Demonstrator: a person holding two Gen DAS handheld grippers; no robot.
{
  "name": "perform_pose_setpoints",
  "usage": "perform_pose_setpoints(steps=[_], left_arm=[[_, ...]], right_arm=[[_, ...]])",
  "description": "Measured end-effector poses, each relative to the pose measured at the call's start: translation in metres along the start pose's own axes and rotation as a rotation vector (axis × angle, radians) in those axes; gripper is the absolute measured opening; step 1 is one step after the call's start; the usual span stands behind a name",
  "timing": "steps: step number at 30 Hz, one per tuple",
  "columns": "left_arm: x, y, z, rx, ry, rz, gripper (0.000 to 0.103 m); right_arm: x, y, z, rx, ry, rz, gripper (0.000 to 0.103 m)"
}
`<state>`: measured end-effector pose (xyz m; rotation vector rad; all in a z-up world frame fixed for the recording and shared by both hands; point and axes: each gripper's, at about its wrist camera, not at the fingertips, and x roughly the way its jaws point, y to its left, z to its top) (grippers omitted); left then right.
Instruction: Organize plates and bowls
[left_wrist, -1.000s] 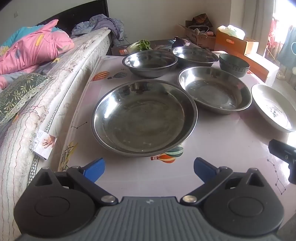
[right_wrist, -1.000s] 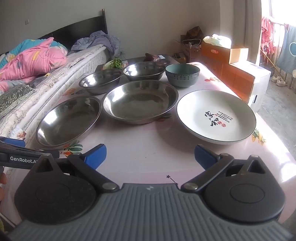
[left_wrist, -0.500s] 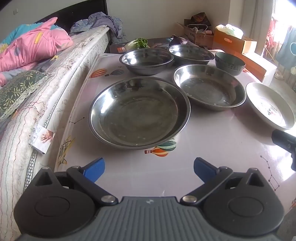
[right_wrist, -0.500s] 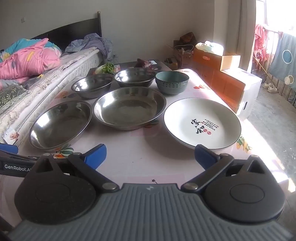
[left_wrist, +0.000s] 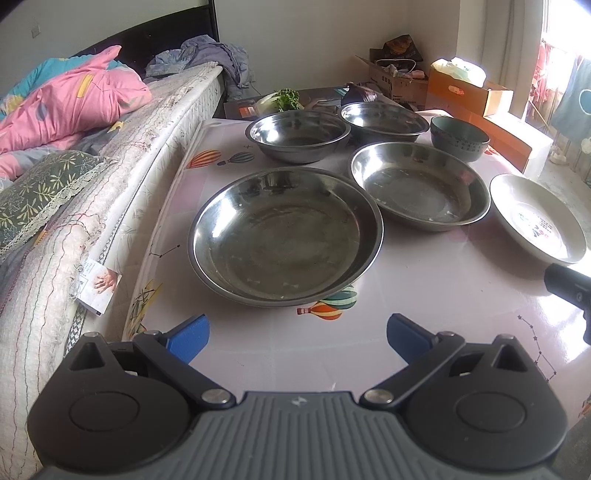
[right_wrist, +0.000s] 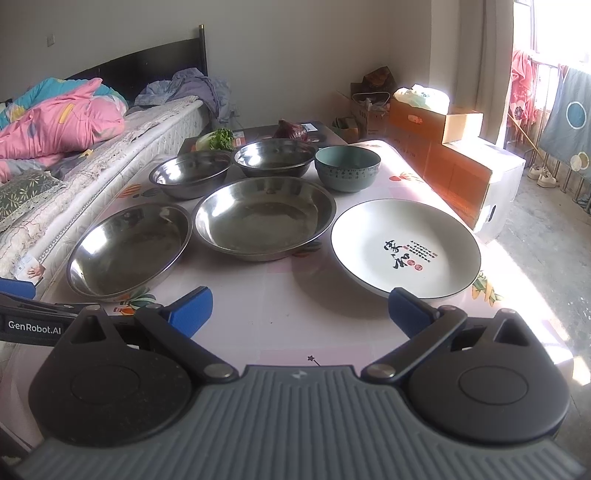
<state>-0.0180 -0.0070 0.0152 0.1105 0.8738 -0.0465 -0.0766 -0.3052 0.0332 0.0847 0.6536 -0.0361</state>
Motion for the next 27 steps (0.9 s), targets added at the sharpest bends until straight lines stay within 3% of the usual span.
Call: perform_pose_setpoints(steps=[27], left_arm=[[0.002,0.009,0.0,-0.005,0.001,0.004,0.103]], right_arm=[[0.009,0.011,0.005,-0.02,0.014,0.001,0.102]])
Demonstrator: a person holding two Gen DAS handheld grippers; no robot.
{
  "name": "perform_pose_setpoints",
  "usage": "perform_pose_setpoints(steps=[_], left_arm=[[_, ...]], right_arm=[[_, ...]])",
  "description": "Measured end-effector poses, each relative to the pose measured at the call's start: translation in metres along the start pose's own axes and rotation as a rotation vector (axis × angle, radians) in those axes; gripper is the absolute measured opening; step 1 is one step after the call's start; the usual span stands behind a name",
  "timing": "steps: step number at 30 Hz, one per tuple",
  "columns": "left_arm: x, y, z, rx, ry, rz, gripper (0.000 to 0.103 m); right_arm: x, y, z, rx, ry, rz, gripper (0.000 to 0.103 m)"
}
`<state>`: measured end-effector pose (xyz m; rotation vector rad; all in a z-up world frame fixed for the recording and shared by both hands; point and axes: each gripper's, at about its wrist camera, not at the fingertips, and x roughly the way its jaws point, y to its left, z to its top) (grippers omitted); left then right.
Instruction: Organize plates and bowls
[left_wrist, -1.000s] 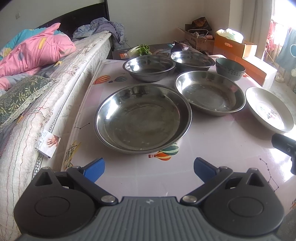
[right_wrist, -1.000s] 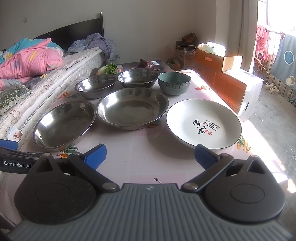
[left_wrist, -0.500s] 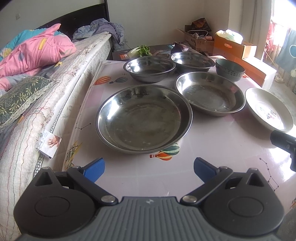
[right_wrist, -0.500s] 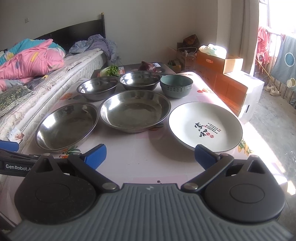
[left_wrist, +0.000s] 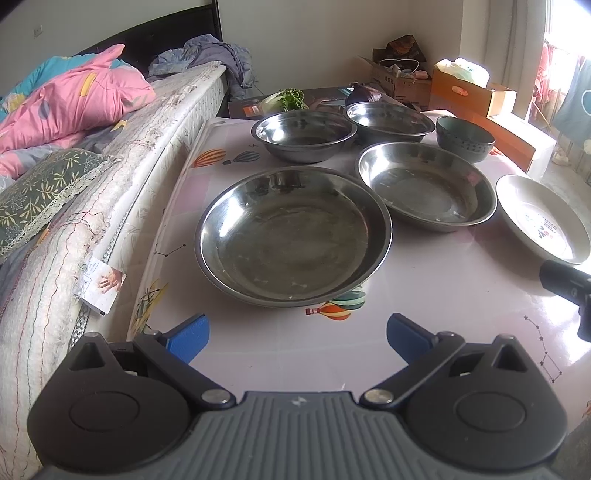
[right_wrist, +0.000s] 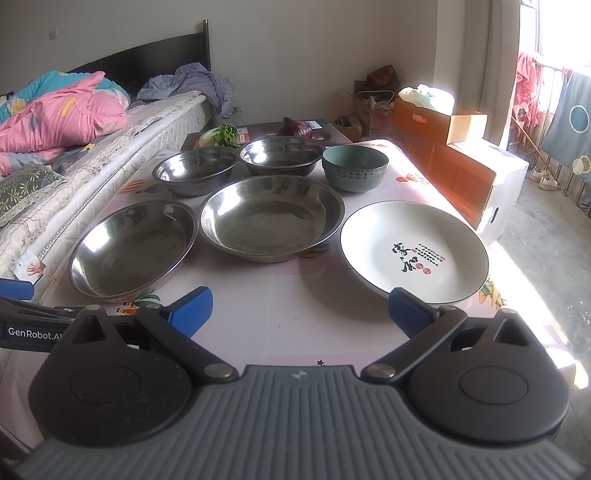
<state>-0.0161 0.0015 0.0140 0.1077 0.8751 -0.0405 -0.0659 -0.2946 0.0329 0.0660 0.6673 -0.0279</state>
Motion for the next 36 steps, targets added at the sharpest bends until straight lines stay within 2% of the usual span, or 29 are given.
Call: perform_pose_setpoints(steps=[36], left_arm=[[0.0011,0.0092,0.0003,-0.012,0.003,0.013,0.103]], right_arm=[[0.01,0.0056,0.0024,0.02,0.03,-0.018,0.102]])
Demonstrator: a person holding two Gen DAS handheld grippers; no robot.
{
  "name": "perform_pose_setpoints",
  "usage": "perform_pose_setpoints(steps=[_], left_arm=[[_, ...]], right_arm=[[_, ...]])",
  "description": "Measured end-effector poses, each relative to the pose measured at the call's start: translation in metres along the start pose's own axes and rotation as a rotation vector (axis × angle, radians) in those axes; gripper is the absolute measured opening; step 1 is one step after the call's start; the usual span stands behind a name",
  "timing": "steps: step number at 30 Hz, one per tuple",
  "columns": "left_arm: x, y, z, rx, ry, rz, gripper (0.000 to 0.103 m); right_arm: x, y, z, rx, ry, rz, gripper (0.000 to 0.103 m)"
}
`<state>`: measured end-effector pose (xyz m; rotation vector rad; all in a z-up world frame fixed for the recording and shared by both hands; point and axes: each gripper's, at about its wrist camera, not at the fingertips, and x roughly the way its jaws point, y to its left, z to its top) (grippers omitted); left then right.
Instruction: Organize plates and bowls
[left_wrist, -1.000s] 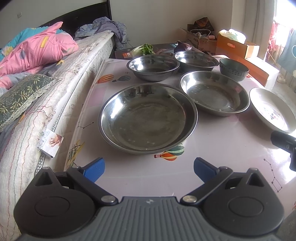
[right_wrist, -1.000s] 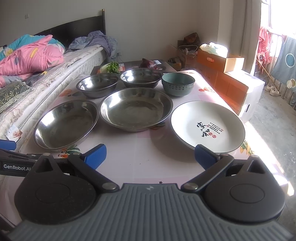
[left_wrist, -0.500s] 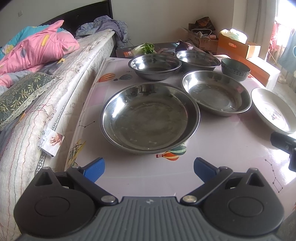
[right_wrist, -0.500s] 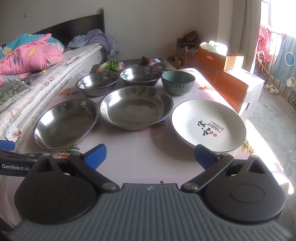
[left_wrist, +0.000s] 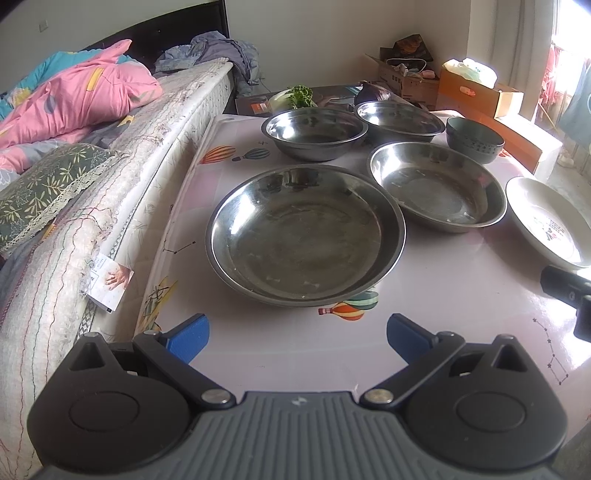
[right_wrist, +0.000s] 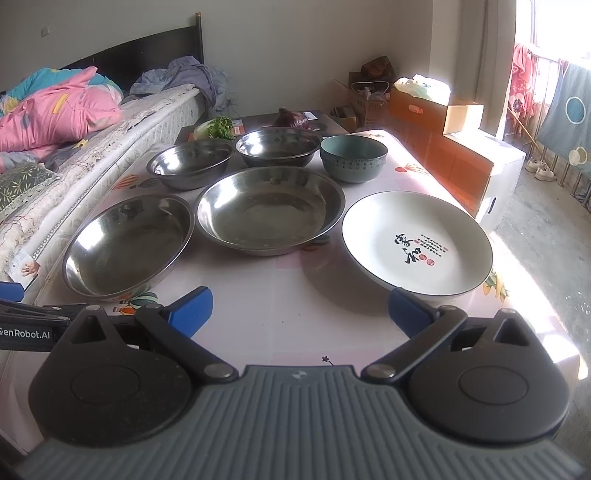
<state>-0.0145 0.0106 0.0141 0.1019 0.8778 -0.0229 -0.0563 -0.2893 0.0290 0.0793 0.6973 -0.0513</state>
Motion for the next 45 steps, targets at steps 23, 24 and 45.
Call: perform_pose_setpoints(steps=[23,24,45], left_arm=[[0.045,0.033,0.149,0.12,-0.178,-0.006,0.103],[0.055,0.035,0.157,0.118,-0.162,-0.007,0.103],[0.239,0.058,0.242,0.141,0.034,0.064,0.065]], right_arm=[[0.051,-0.003,0.121,-0.016,-0.112,0.259,0.102],[0.06,0.0,0.132,-0.014,-0.106,0.278,0.102],[0.325,0.077,0.225,0.041,0.258,0.334,0.053]])
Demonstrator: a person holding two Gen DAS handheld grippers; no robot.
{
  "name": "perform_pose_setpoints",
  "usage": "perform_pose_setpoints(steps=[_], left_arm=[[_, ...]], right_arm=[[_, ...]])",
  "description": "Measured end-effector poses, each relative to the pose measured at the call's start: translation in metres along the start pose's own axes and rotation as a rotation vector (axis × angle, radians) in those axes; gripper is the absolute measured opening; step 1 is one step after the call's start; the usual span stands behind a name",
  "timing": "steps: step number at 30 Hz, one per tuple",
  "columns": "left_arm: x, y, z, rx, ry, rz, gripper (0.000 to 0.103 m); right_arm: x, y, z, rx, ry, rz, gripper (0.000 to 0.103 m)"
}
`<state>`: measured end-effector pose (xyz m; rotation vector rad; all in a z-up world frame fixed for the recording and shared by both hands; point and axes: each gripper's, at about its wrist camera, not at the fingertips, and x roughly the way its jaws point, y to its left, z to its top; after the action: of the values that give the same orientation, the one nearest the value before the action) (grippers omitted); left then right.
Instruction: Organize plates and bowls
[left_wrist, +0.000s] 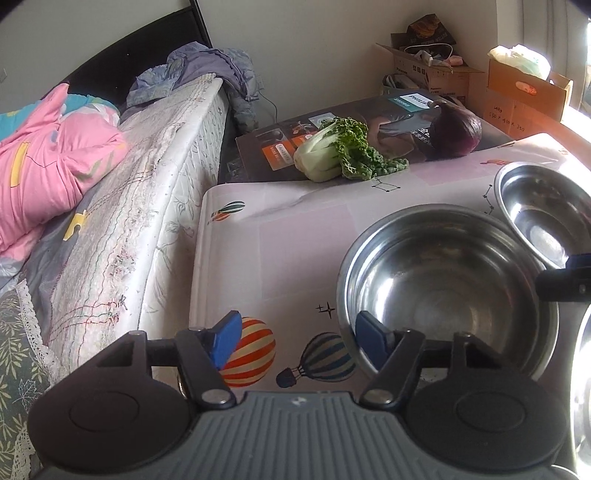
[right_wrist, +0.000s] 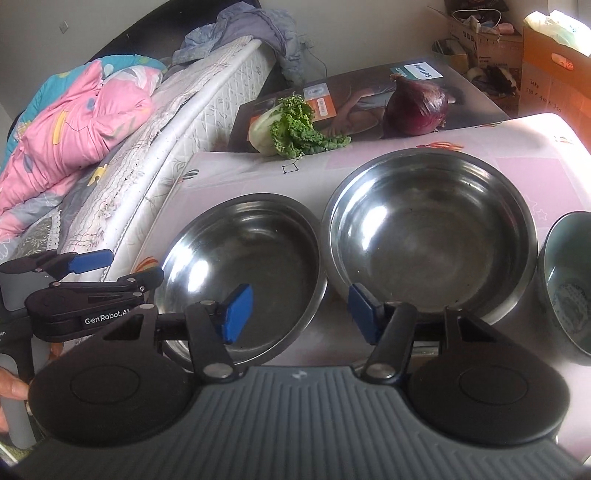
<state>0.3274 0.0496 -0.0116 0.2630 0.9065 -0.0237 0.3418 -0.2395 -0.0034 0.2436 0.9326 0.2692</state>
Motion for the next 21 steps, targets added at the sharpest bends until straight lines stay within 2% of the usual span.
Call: perform_pose_setpoints(steps=[5,7,8,13,19,21], left_arm=[[0.004,-0.002,0.001,-0.02,0.024,-0.056,0.039],[0.004,-0.001,0.001,-0.031,0.035,-0.077,0.032],[0.004,0.0,0.001,-0.039,0.043,-0.084,0.029],[0.006,0.012,-0.003,-0.094,0.102,-0.117,0.023],[0.0,0.03,-0.013,-0.121,0.13,-0.123,0.023],[-0.002,0.033,-0.015,-0.114,0.123,-0.122,0.026]], right_arm=[[-0.001,-0.005,0.001,0.029,0.0,-0.005,0.037],[-0.004,-0.009,-0.002,0.032,0.001,-0.011,0.027],[-0.004,-0.01,-0.002,0.031,0.002,-0.012,0.025],[-0.004,-0.009,-0.003,0.041,0.028,0.011,0.017],[-0.005,0.0,-0.008,0.055,0.06,0.078,0.018],[-0.003,0.005,-0.007,0.062,0.071,0.091,0.018]])
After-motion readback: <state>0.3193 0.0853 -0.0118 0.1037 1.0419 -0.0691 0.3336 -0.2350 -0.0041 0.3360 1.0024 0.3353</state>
